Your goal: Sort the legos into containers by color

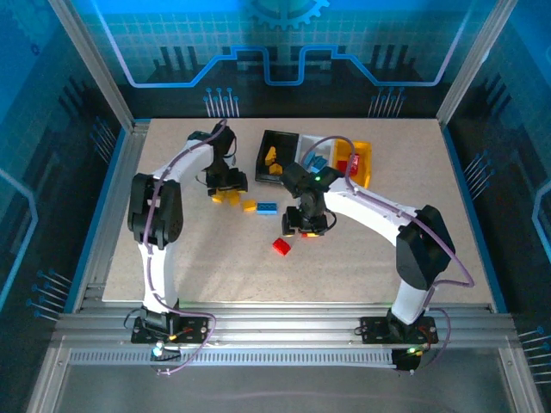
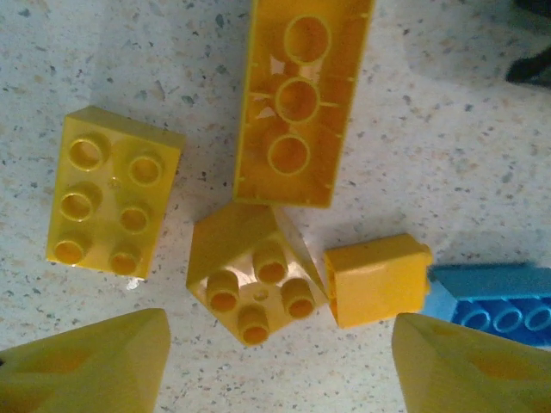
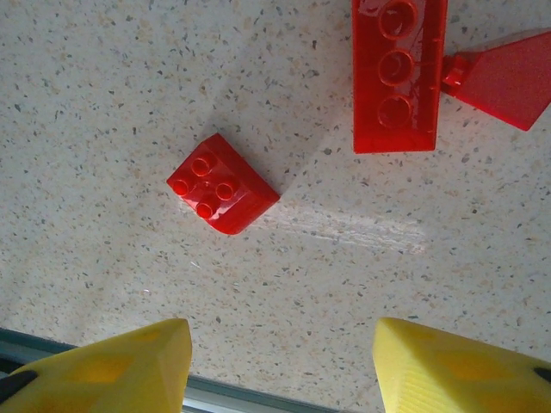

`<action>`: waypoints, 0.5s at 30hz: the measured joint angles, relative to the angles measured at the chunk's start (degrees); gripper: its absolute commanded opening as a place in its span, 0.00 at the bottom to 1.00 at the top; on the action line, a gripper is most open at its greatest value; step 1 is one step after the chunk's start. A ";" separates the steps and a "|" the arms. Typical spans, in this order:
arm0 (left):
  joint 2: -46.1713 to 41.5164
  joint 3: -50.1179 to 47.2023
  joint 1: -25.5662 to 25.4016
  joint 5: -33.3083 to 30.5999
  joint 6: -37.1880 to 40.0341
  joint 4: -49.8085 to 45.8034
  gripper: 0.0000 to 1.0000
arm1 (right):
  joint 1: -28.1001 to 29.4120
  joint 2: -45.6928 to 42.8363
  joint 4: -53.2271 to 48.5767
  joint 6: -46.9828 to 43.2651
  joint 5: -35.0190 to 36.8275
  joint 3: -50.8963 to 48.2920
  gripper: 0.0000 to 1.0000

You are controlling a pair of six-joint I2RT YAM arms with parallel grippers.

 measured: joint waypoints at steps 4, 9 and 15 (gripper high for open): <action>1.79 1.31 -0.07 -0.90 0.00 -0.83 0.72 | 0.00 -0.11 0.04 -0.15 -0.02 -0.87 0.60; 3.17 3.06 -0.33 -1.42 0.00 -1.22 0.71 | -0.07 -0.11 0.46 -0.35 -0.07 -1.42 0.60; 5.18 3.43 -0.98 -1.53 0.00 -1.25 0.70 | -0.48 -0.11 0.55 -0.76 -0.24 -1.42 0.60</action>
